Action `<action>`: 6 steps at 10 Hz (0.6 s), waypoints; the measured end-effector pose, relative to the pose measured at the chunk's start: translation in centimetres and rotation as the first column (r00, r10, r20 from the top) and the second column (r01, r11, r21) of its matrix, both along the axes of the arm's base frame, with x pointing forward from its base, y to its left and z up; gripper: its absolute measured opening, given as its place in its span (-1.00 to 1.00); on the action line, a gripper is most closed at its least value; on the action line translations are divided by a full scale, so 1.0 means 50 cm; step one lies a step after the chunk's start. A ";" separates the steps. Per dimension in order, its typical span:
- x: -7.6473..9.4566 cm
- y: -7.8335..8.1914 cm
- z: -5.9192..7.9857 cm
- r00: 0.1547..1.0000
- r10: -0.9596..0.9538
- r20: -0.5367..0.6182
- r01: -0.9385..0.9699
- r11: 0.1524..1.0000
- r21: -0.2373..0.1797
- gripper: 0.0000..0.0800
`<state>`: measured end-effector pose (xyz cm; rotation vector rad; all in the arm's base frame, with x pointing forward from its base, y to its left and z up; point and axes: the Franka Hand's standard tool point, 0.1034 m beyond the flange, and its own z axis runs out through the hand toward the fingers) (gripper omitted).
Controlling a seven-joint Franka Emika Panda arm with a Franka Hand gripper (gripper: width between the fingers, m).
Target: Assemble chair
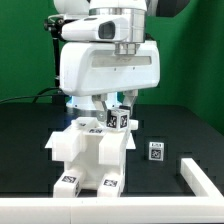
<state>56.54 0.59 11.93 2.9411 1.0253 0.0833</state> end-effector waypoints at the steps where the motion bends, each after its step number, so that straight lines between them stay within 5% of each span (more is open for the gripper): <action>1: 0.000 0.000 0.000 0.996 -0.087 0.000 0.087 0.996 0.005 -0.29; 6: 0.002 -0.002 0.000 0.872 -0.489 0.007 0.489 0.872 0.037 -0.29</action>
Offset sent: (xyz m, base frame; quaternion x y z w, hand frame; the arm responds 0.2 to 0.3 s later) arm 0.0000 0.0000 0.0000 0.0000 0.0000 0.1938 0.9810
